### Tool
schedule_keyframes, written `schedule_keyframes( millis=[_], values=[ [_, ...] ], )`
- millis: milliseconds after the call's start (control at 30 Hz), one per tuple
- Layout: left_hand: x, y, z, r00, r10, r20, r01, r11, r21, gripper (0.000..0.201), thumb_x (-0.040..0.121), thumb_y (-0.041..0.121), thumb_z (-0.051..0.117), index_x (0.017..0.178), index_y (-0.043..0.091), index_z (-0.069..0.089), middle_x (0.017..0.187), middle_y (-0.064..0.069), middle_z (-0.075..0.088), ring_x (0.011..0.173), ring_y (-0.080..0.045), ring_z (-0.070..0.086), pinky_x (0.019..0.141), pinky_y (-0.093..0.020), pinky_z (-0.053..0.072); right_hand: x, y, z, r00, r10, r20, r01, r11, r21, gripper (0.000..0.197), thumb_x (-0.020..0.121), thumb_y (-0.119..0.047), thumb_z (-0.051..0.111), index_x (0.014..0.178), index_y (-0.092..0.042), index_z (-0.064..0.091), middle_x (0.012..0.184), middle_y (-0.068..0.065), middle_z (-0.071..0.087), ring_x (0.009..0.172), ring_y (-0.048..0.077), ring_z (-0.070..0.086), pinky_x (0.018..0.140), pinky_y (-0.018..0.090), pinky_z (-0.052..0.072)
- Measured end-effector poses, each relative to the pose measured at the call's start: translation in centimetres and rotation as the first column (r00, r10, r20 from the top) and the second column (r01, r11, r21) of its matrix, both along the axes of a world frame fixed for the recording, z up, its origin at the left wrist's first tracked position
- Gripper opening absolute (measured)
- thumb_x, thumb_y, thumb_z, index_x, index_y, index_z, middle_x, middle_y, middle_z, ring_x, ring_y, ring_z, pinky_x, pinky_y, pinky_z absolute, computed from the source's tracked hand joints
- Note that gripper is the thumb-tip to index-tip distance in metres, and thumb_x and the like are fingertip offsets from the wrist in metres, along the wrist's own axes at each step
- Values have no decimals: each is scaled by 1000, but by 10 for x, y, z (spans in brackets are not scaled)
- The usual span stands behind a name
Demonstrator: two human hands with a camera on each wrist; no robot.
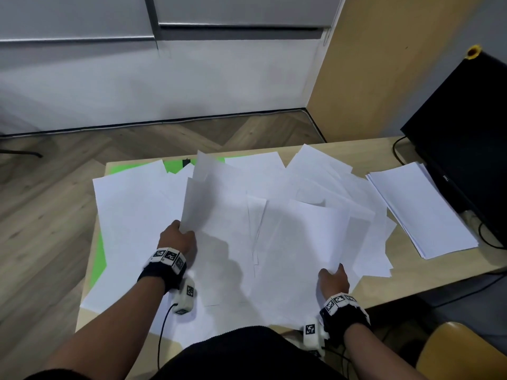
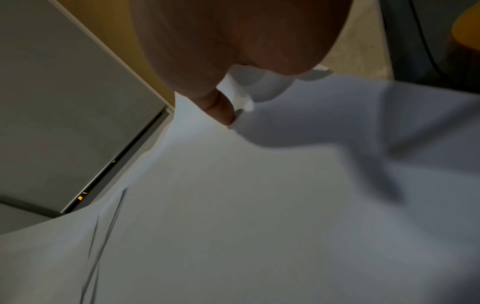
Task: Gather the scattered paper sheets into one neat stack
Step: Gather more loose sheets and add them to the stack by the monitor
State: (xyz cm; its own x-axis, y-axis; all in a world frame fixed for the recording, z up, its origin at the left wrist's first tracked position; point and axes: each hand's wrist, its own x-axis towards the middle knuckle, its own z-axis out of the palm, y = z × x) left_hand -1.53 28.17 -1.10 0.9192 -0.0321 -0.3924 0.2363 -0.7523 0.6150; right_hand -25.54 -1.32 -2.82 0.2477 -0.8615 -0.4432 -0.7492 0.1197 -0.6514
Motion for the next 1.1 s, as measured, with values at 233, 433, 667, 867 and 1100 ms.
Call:
schedule_keyframes(
  millis=[233,433,667,867,1100],
  values=[
    [-12,-3,7,1000,22,-1,-21,989,-147,21,82,18,59,103,20,59,91,-3,64,73,-20,61,66,-26,44,10,-1,2,998,24,-60,-25,999,-28,26,84,-6,53,110,-7,60,106,21,67,100,37,60,77,30,40],
    [-9,-4,10,989,-109,-99,87,974,-207,34,66,32,71,98,23,66,90,3,72,83,-21,68,71,-27,51,15,1,3,988,117,-100,-121,992,-28,32,85,-5,52,116,-8,59,112,21,66,105,39,59,81,31,42],
    [15,-5,36,986,-134,98,148,978,-149,34,72,19,66,106,23,63,92,-4,69,79,-26,64,68,-29,49,14,-2,7,983,144,-115,-145,989,8,34,85,-6,52,119,-10,60,114,18,67,107,37,60,86,31,44],
    [34,-15,70,992,74,99,-15,866,-500,24,67,19,69,90,26,66,84,0,73,81,-27,71,74,-46,61,15,-2,13,986,134,-103,-131,991,41,34,84,-7,53,117,-9,59,113,18,67,105,37,60,90,34,47],
    [-7,-46,32,980,-201,5,193,932,-308,39,69,25,70,107,23,63,93,0,72,79,-18,69,64,-27,54,16,8,23,999,46,12,-47,998,43,50,95,-16,51,143,-7,39,137,23,52,125,39,48,97,35,37]
  ],
)
